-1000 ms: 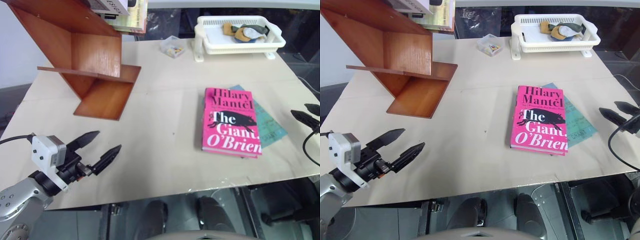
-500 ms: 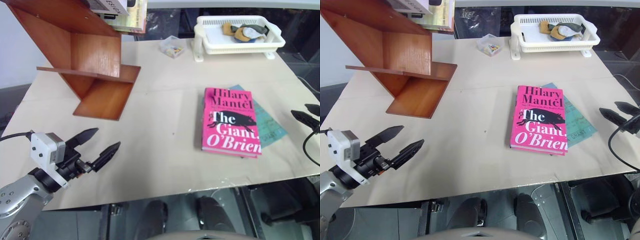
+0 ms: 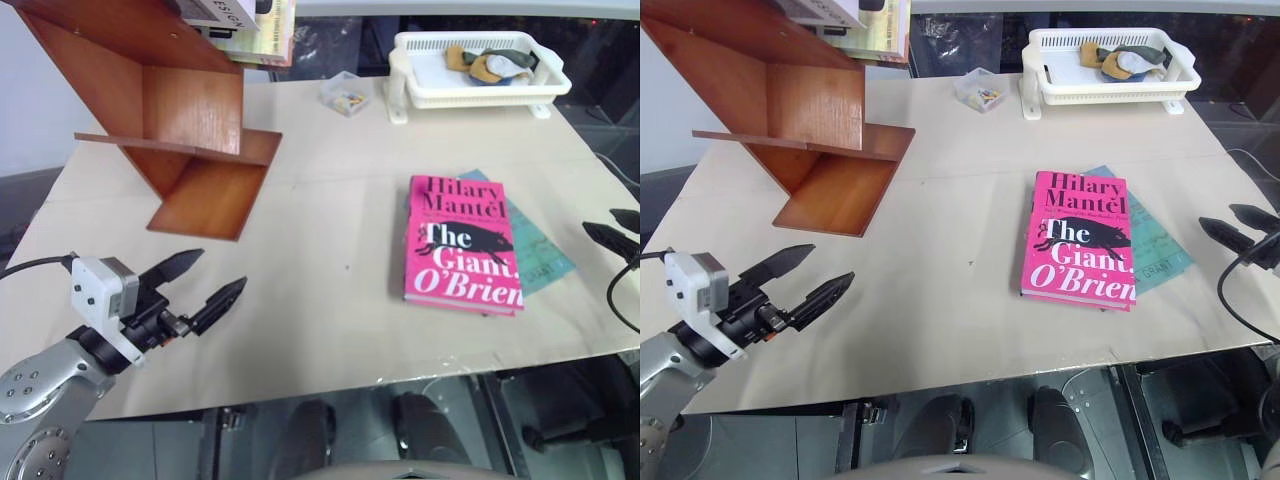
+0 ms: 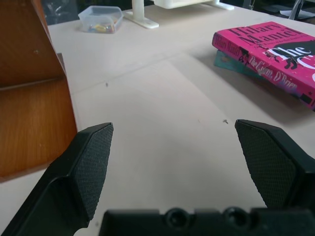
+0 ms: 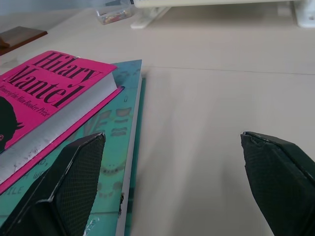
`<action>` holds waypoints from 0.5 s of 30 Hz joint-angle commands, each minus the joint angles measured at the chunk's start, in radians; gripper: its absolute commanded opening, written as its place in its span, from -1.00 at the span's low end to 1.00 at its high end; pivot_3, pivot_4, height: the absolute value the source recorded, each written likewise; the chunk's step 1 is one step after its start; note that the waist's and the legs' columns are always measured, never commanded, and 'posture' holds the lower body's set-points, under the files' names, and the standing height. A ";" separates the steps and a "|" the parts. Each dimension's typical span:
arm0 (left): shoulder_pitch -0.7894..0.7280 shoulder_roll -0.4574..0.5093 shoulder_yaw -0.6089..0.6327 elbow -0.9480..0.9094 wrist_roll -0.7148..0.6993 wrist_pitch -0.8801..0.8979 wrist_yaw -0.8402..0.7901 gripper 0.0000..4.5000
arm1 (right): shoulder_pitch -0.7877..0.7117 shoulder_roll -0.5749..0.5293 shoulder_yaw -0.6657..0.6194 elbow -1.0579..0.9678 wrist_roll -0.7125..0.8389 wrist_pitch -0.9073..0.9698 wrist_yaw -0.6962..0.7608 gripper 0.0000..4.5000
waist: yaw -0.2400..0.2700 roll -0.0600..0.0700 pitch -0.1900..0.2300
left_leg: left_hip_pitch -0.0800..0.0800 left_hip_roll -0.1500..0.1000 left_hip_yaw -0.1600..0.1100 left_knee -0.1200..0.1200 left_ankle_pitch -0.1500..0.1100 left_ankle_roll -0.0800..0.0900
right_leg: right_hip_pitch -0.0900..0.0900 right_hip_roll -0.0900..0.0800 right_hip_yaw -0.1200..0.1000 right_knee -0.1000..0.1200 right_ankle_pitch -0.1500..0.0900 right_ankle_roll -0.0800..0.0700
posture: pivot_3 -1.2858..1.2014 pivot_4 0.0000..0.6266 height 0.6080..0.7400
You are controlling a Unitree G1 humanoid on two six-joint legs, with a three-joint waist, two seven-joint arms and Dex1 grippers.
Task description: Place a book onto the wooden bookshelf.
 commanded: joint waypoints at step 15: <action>-0.680 -0.126 -0.375 0.375 -0.294 0.466 0.180 0.98 | 0.489 -0.134 -0.146 -0.660 0.212 0.307 0.243 1.00 | 0.001 0.001 0.000 | -0.001 -0.001 -0.004 0.002 0.000 0.000 | 0.000 0.000 -0.003 0.002 0.000 0.001 | 0.03 -0.52 1.00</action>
